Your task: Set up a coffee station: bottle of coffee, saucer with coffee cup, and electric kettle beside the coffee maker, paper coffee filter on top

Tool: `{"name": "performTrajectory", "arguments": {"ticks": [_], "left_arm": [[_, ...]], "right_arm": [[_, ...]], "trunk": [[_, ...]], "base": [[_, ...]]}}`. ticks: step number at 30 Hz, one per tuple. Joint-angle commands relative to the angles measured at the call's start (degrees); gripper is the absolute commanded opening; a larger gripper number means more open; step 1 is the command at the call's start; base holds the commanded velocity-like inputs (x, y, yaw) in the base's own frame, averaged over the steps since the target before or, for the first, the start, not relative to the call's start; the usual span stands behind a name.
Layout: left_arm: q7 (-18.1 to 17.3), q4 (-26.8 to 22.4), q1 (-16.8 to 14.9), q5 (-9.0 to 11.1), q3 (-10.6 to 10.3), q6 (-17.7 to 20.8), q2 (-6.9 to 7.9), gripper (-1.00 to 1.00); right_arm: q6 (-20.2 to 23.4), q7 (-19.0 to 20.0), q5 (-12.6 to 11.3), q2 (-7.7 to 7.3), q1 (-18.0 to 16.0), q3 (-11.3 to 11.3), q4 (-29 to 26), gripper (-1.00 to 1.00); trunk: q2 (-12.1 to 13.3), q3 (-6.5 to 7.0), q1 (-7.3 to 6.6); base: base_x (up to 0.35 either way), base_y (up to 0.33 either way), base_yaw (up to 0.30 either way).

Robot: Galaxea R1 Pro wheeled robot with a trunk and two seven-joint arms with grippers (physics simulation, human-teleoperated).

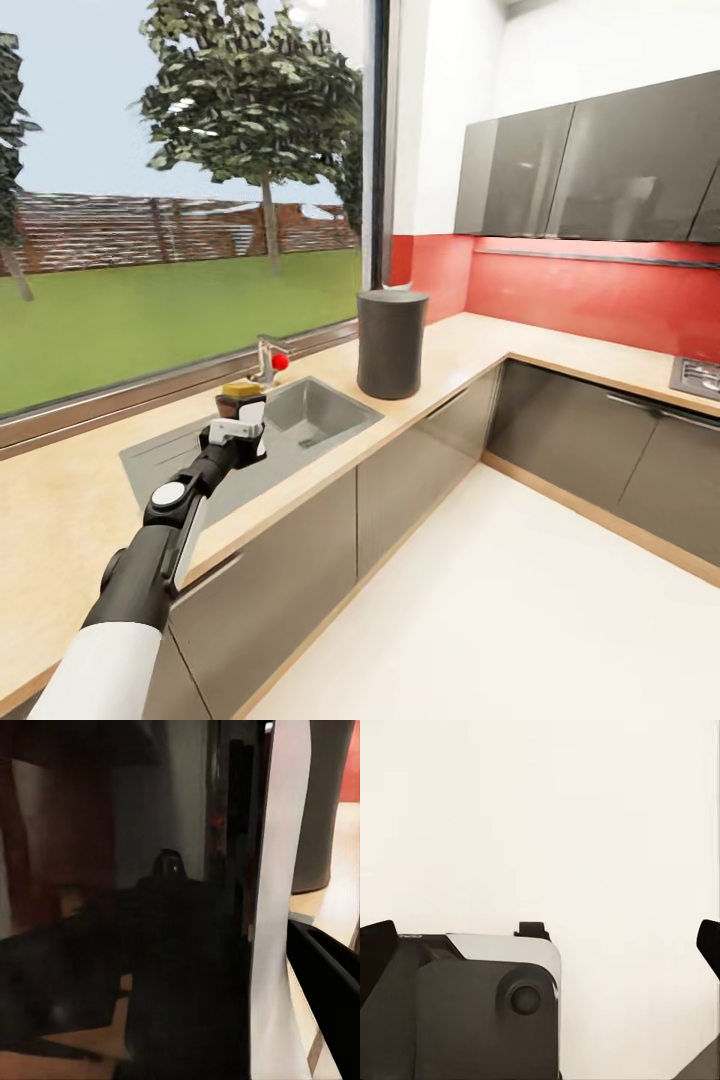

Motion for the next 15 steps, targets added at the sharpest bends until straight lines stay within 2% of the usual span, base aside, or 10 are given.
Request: {"name": "performTrajectory", "arguments": {"ticks": [1, 6, 15], "left_arm": [[-0.42, -0.09, -0.06, -0.5, 0.15, 0.23, -0.04, -1.0], [-0.42, -0.05, -0.06, -0.43, 0.15, 0.23, -0.04, -1.0], [-0.42, 0.52, -0.06, -0.4, 0.15, 0.23, -0.09, -1.0]], "right_arm": [[-0.15, -0.25, -0.52, -0.01, -0.05, 0.48, 0.03, 1.0], [-0.19, -0.25, -0.5, -0.01, -0.05, 0.4, 0.11, 1.0], [-0.22, -0.25, -0.54, -0.01, -0.05, 0.39, 0.16, 1.0]], "trunk": [[-0.13, -0.13, 0.06], [-0.13, -0.13, 0.06], [-0.13, -0.13, 0.06]], "base": [[0.258, -0.18, 0.0], [0.267, -0.174, -0.101], [0.273, -0.171, -0.251]]}}
